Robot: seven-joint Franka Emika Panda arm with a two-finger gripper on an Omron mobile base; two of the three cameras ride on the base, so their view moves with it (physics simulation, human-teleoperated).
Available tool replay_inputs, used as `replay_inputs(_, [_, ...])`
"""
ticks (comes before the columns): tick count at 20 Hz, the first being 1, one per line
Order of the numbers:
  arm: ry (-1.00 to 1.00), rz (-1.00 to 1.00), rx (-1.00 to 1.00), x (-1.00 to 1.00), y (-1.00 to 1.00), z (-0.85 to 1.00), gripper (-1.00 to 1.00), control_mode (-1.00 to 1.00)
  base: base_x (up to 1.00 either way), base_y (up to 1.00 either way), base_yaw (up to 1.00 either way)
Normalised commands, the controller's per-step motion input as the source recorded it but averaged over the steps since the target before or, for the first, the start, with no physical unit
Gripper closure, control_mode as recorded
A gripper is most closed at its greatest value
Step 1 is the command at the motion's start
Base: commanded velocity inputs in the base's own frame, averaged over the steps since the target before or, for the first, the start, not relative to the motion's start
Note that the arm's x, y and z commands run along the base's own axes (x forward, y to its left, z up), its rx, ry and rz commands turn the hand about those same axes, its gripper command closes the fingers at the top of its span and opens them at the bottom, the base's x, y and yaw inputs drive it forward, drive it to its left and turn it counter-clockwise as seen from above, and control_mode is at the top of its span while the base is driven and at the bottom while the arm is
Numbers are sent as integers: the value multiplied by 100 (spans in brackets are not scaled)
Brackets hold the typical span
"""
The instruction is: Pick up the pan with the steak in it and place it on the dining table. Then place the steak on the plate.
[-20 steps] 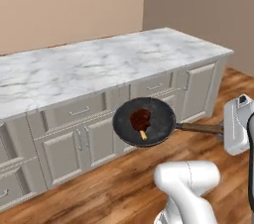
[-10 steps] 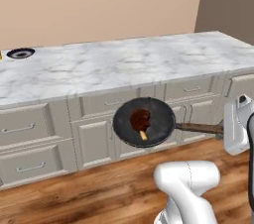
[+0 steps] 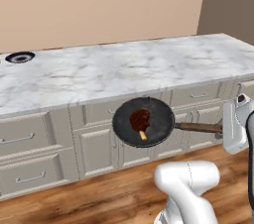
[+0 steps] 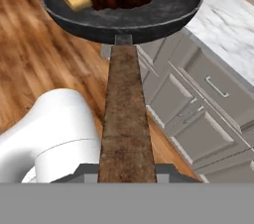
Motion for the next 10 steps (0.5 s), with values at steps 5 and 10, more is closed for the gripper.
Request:
replay_inputs(5, [0,0,0,0,0,0,100,100,29,50,1])
replay_inputs(10, [0,0,0,0,0,0,100,100,2,97,1])
